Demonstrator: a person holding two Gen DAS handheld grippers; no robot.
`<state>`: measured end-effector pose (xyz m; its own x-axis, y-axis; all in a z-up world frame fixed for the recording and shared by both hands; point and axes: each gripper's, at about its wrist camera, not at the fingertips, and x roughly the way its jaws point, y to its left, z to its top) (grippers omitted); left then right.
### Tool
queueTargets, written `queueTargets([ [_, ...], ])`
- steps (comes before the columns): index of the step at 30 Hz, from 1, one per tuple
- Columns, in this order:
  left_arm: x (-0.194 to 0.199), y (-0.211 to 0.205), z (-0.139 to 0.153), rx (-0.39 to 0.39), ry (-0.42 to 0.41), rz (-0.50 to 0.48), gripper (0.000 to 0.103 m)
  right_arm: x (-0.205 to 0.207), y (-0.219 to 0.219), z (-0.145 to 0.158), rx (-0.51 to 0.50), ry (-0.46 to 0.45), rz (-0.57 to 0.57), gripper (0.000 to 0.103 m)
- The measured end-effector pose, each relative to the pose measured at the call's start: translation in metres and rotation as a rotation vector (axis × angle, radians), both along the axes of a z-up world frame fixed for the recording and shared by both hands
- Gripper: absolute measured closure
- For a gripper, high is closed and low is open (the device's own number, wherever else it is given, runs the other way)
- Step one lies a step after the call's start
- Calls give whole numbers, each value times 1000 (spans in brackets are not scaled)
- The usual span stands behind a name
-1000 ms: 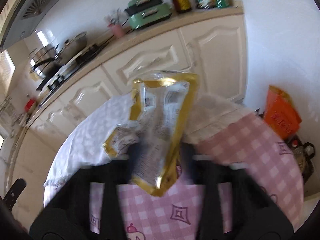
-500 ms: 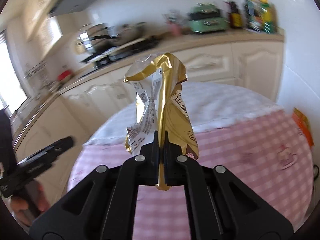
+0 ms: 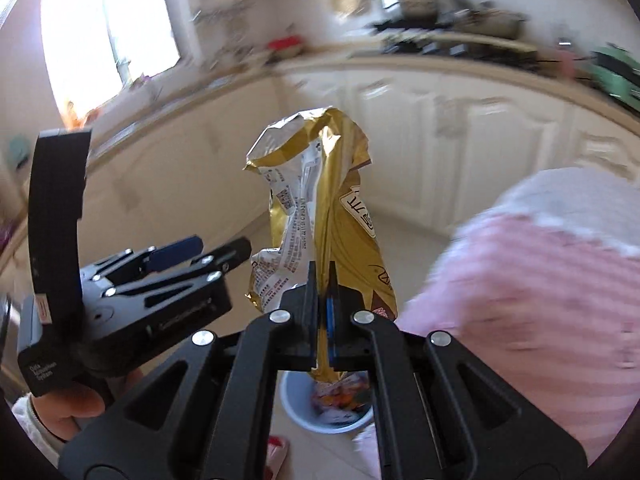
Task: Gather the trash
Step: 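Carry the gold snack bag over the blue bin and open the right tool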
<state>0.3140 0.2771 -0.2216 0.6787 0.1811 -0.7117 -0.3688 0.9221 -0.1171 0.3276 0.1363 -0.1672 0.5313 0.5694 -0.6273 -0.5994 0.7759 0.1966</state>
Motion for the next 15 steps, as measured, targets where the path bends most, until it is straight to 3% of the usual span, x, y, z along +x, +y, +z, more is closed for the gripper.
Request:
queueTargets([
  [5, -6, 62, -87, -85, 144, 106, 49, 4, 82, -80, -126, 79, 71, 100],
  [7, -2, 74, -128, -124, 212, 131, 49, 14, 100, -127, -191, 131, 66, 100],
  [13, 22, 79, -263, -223, 458, 138, 49, 42, 99, -238, -322, 312, 39, 100],
  [15, 27, 77, -314, -290, 553, 146, 49, 50, 93, -277, -357, 377, 28, 100],
])
